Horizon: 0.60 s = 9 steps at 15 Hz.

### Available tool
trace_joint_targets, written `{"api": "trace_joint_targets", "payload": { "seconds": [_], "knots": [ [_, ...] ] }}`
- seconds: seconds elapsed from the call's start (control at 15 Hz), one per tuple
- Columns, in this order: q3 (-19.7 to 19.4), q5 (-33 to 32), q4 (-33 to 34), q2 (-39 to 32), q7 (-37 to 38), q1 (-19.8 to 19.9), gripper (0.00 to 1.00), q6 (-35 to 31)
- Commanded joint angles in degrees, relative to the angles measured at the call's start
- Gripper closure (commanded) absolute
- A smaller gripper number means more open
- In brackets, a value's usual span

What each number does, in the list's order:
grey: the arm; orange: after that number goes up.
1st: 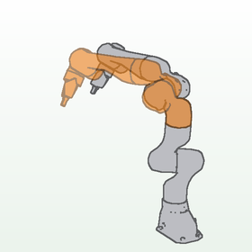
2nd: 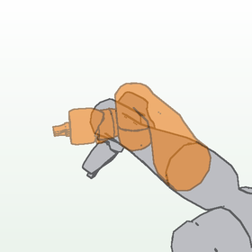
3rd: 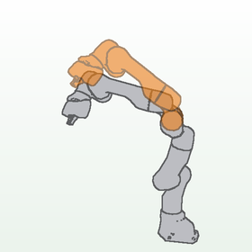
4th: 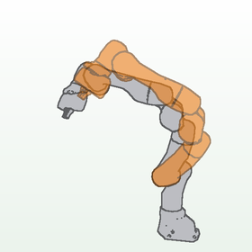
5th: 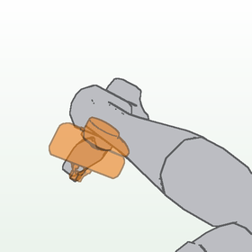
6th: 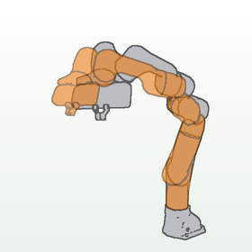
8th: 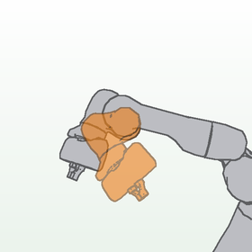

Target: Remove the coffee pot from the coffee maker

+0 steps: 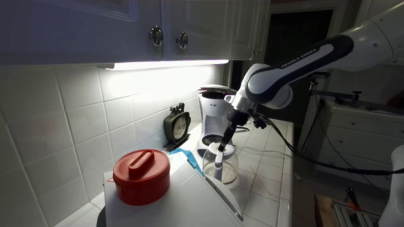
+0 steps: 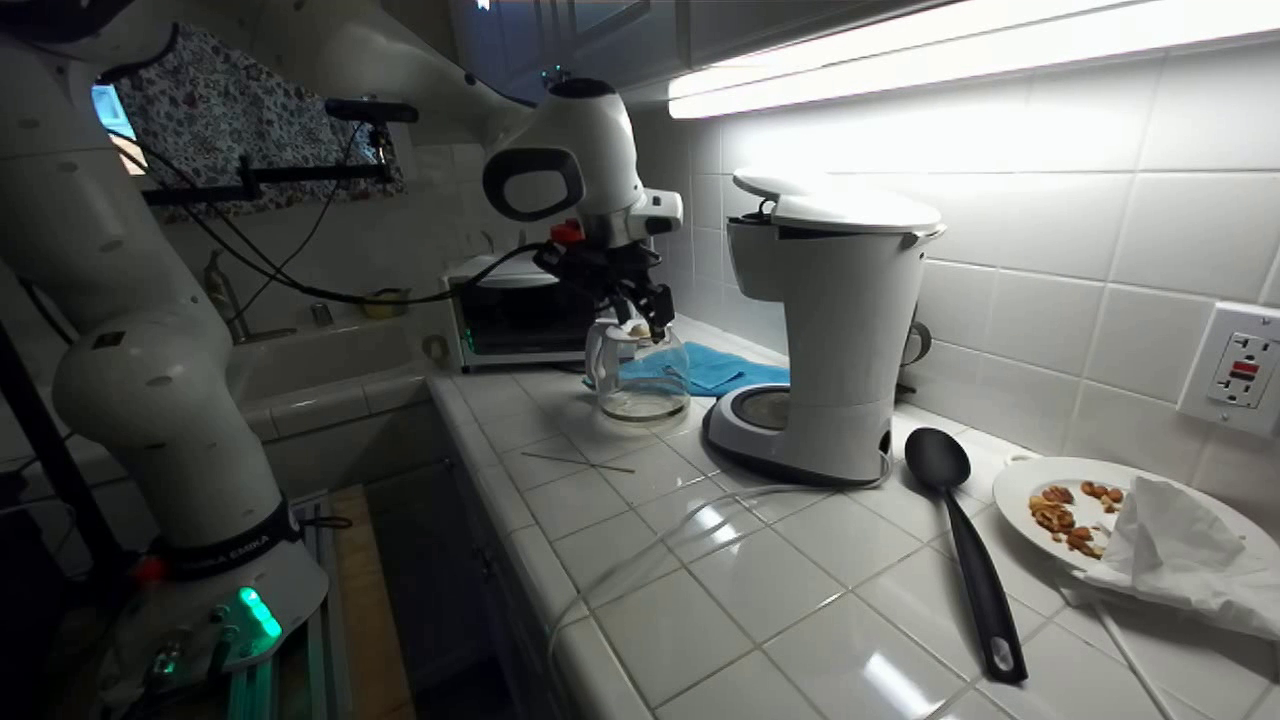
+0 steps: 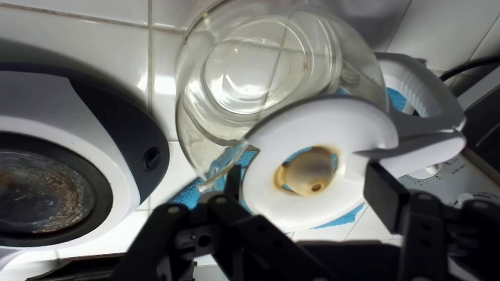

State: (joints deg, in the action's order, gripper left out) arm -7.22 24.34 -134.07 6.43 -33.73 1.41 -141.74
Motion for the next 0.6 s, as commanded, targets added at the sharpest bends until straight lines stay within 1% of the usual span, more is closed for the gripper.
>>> {"api": "trace_joint_targets", "payload": {
  "seconds": [0.0,0.53],
  "knots": [
    [0.1,-0.1,-0.2,1.0,1.2,0.0,0.21,-0.3],
    [0.1,-0.1,0.3,1.2,1.2,0.0,0.2,-0.4]
  ]
}}
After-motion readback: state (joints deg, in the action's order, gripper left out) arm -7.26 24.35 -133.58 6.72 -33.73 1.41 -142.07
